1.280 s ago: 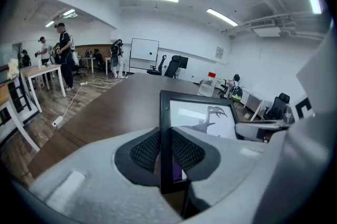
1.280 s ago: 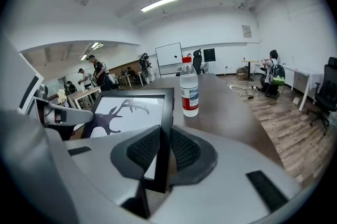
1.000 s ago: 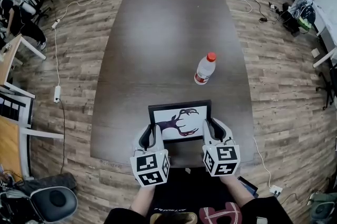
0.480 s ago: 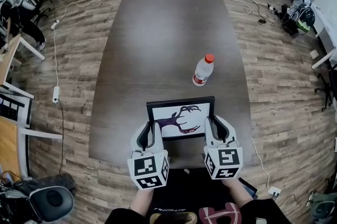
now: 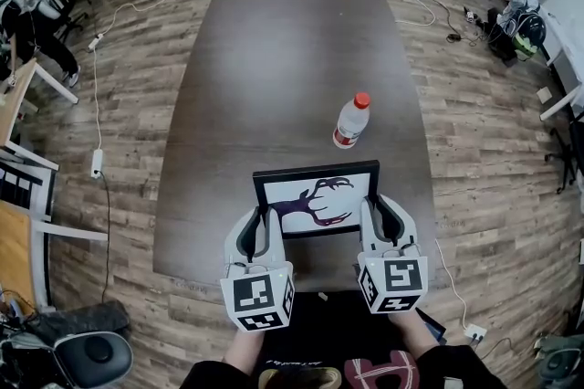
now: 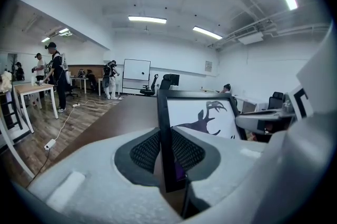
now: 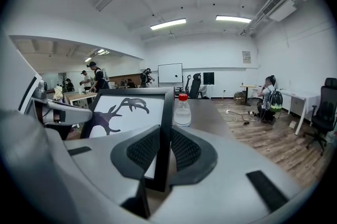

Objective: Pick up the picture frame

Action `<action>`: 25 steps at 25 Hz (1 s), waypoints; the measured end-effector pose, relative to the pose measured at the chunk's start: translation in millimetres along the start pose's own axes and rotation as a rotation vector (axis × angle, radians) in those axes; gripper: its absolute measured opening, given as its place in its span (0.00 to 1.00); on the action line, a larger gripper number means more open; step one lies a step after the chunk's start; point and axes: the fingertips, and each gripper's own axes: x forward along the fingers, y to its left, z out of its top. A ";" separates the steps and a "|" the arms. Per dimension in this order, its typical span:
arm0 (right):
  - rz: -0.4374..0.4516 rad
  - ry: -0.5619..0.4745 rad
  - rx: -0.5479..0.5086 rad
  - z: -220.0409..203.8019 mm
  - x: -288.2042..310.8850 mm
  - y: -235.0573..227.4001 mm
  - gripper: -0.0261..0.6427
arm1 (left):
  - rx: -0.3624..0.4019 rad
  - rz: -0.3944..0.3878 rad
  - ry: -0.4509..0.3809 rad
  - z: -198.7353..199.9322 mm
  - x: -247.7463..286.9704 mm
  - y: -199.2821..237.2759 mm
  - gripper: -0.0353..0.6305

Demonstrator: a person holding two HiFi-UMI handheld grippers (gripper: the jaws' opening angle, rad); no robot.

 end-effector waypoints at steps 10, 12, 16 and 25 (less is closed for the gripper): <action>-0.003 -0.020 -0.007 6.8 -2.6 1.2 0.15 | 0.020 0.001 -0.026 7.1 -5.2 -0.5 0.16; -0.003 -0.023 -0.009 8.0 -2.9 1.4 0.15 | 0.023 0.003 -0.028 8.0 -5.3 -0.5 0.16; -0.003 -0.025 -0.008 7.7 -2.5 1.0 0.15 | 0.032 0.008 -0.030 8.0 -4.9 -1.0 0.16; -0.002 -0.023 -0.018 6.2 -2.2 1.7 0.15 | 0.033 0.008 -0.026 6.4 -5.1 -0.4 0.16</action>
